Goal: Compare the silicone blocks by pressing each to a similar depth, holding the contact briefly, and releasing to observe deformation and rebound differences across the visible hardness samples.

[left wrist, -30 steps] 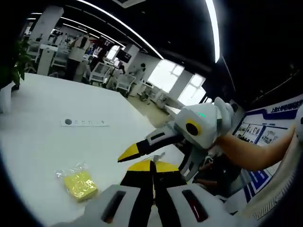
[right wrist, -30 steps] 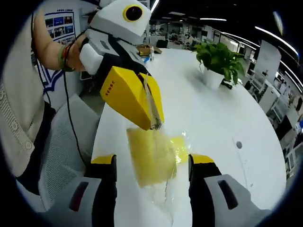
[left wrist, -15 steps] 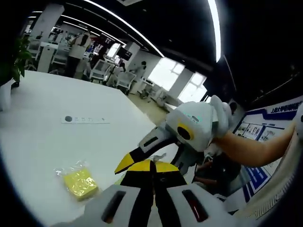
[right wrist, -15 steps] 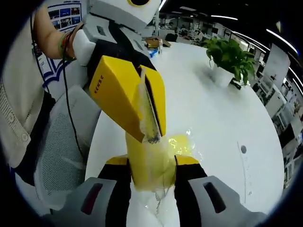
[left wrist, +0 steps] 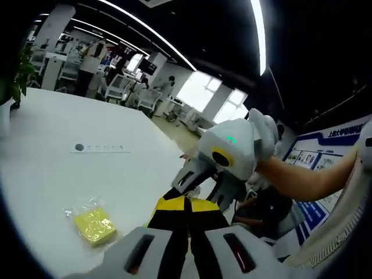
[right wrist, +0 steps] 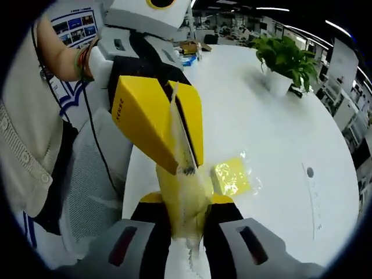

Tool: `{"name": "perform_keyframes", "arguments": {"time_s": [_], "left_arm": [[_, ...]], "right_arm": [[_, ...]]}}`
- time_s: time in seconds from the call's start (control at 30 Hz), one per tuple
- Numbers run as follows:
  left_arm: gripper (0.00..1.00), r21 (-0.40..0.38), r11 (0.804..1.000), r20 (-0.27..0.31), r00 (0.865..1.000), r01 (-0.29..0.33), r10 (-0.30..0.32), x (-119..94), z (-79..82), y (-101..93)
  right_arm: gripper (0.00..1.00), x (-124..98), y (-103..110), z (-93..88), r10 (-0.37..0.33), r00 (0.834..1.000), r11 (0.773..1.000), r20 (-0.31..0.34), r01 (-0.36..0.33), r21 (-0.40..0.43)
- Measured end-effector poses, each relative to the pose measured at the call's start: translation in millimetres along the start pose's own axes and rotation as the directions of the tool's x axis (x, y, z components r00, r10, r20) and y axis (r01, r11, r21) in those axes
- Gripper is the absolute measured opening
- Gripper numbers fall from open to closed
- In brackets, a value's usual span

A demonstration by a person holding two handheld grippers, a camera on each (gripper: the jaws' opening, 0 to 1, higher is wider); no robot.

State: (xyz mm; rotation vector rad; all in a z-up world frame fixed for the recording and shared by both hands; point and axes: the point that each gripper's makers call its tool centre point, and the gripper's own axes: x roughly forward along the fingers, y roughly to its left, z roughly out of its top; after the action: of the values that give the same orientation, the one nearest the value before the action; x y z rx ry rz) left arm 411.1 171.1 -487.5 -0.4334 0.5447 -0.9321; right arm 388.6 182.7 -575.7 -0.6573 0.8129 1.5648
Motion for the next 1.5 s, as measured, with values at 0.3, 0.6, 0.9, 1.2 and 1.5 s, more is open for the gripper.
{"name": "perform_keyframes", "arguments": {"time_s": [0.3,0.6,0.9,1.2,1.5], "left_arm": [[0.00,0.009,1.000,-0.011,1.000,0.013,-0.013,0.9,-4.1,-8.2],[0.00,0.018,1.000,-0.015,1.000,0.009,-0.009,1.1,-4.4,-8.5],[0.00,0.021,1.000,-0.022,1.000,0.003,-0.002,1.1,-6.3,-9.9],[0.00,0.023,1.000,-0.021,1.000,-0.006,0.006,1.9,-7.1,-10.2],[0.00,0.009,1.000,-0.008,1.000,-0.012,0.012,2.1,-6.1,-5.8]], "right_arm": [[0.13,-0.4,6.7,-7.8,0.012,0.999,1.000,-0.032,-0.012,-0.012],[0.13,-0.8,7.6,-9.0,0.013,0.999,1.000,-0.037,-0.014,-0.012],[0.13,-0.5,10.4,-9.8,0.022,0.999,1.000,-0.036,-0.022,0.000],[0.14,0.5,4.2,-9.3,-0.010,0.999,0.999,-0.031,0.008,-0.044],[0.16,1.8,0.4,-8.2,-0.017,1.000,0.999,-0.027,0.016,-0.043]]}}
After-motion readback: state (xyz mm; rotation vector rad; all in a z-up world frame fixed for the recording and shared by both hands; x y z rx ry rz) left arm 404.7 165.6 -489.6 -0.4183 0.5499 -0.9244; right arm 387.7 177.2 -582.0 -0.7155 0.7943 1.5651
